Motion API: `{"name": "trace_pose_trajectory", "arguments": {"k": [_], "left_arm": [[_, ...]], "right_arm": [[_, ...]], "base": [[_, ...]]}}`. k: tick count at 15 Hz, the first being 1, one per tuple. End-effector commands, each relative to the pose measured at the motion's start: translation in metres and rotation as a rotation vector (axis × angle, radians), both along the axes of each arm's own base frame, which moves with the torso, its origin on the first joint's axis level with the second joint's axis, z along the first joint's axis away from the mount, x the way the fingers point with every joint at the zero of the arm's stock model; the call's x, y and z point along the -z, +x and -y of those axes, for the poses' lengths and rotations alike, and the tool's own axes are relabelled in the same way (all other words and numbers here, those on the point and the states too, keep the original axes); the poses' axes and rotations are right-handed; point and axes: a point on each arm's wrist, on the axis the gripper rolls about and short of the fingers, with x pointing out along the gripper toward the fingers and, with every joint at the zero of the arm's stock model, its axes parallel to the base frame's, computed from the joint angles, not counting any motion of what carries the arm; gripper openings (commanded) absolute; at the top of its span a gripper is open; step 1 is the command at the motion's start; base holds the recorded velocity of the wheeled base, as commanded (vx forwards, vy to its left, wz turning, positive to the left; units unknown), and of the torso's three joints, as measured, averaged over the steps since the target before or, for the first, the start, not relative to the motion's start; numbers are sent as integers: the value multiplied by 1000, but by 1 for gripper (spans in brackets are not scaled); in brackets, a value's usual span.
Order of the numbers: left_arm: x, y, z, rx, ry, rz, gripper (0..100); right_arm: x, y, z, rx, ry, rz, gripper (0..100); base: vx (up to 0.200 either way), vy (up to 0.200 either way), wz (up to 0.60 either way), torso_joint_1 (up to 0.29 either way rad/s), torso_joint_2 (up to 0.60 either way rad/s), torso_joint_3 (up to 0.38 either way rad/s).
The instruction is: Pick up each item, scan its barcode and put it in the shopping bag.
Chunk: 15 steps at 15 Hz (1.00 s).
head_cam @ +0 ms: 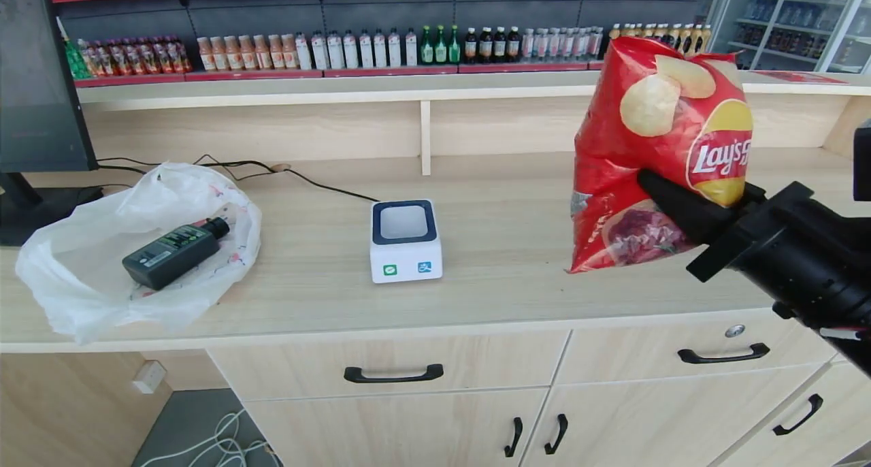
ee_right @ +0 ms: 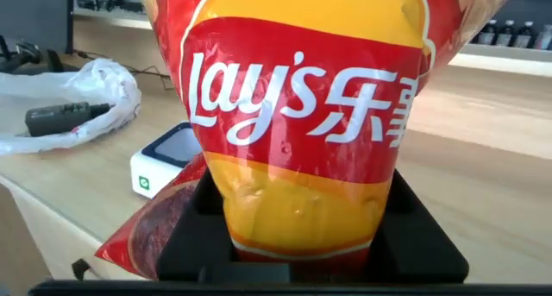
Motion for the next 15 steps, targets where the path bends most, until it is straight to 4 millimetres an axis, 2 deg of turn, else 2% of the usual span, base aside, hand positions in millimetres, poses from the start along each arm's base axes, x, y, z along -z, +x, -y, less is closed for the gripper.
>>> {"name": "trace_pose_trajectory", "arguments": {"k": [1,5,8,11,15], "left_arm": [[0,0,0,0,0,1,100],[0,0,0,1,0,1,100],[0,0,0,0,0,1,100],[0,0,0,0,3,1,100],[0,0,0,0,-2,-1,100]], "right_arm": [[0,5,14,82,8,34,0],[3,21,42,297,8,11,0],[-3,45,42,226,26,8,0],[8,41,56,293,17,-5,0],[2,44,56,322,31,39,0]], "base": [[0,0,0,0,0,0],[0,0,0,0,0,0],[0,0,0,0,0,0],[0,0,0,0,0,0],[0,0,0,0,0,0]]}}
